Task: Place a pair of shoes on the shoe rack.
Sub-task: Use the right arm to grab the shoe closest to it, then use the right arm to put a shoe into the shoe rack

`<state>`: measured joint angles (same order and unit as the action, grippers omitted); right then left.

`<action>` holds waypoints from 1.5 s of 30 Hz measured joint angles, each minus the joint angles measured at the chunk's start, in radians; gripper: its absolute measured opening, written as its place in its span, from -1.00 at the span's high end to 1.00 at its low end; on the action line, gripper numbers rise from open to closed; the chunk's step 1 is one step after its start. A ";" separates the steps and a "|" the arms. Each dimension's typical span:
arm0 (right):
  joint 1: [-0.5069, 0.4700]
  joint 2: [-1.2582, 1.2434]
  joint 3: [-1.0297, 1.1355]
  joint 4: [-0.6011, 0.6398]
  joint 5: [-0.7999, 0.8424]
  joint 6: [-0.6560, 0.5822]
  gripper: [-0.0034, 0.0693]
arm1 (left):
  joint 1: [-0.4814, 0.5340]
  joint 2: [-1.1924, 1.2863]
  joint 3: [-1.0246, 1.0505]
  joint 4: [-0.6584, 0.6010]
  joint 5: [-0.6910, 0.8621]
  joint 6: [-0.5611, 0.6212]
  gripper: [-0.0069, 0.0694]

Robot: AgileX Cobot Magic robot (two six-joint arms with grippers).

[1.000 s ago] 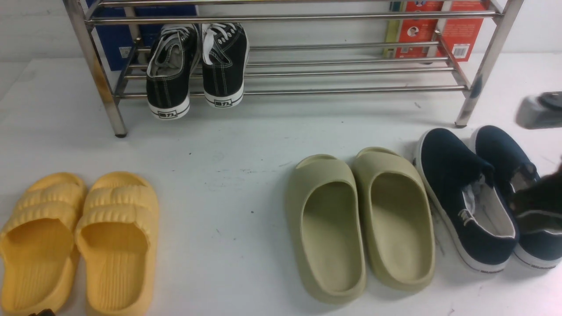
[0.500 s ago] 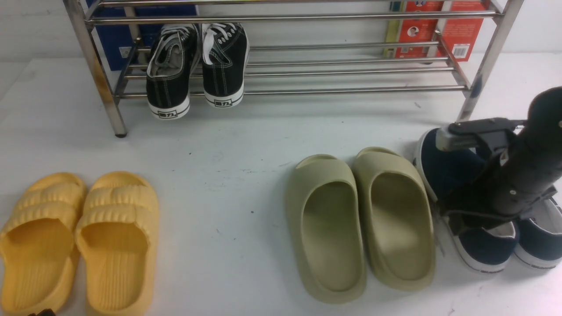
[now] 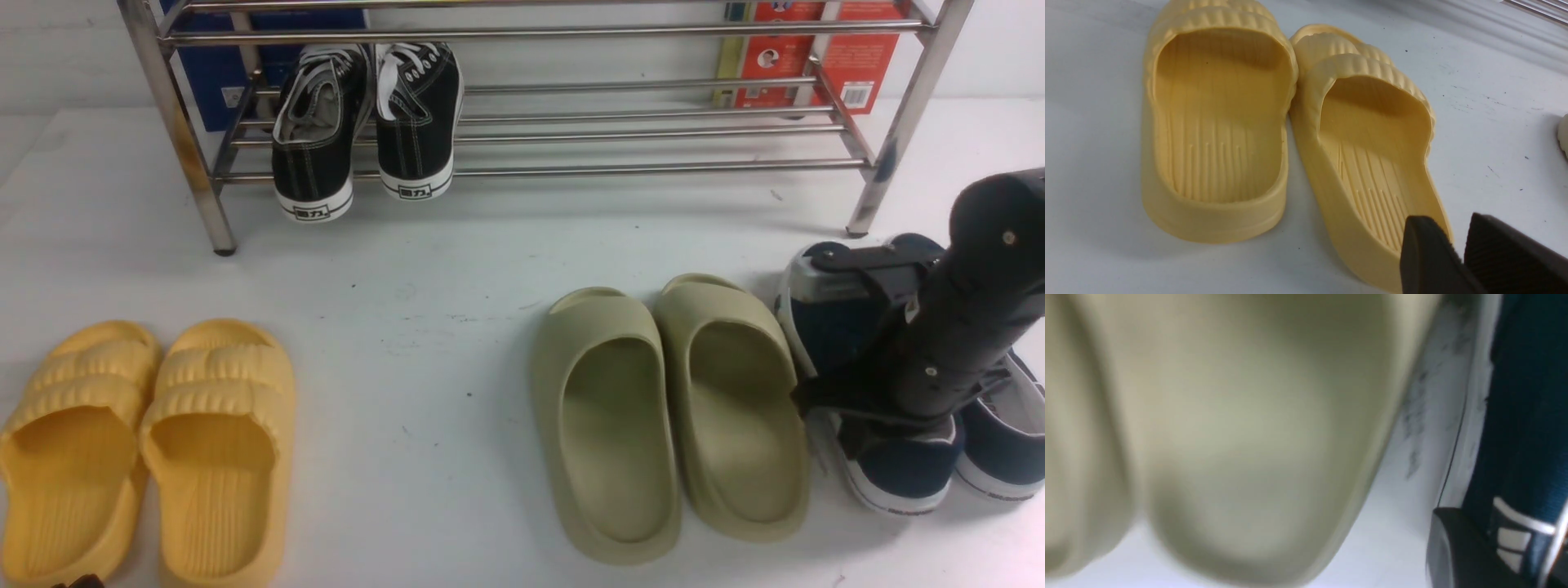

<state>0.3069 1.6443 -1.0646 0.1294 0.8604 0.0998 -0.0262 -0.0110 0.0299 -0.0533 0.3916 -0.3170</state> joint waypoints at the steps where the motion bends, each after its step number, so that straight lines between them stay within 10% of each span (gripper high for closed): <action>1: 0.019 -0.022 -0.012 0.004 0.026 0.000 0.78 | 0.000 0.000 0.000 0.000 0.000 0.000 0.38; 13: 0.131 -0.042 -0.283 0.023 0.124 -0.001 0.78 | 0.000 0.000 0.000 0.000 0.000 0.000 0.34; 35: 0.132 0.725 -1.320 0.022 0.226 -0.046 0.78 | 0.000 0.000 0.000 0.000 0.000 0.000 0.30; 45: 0.132 0.830 -1.468 0.011 0.198 -0.027 0.78 | 0.000 0.000 0.000 0.000 0.000 0.000 0.29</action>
<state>0.4391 2.4745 -2.5323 0.1405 1.0580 0.0725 -0.0262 -0.0110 0.0299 -0.0536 0.3916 -0.3170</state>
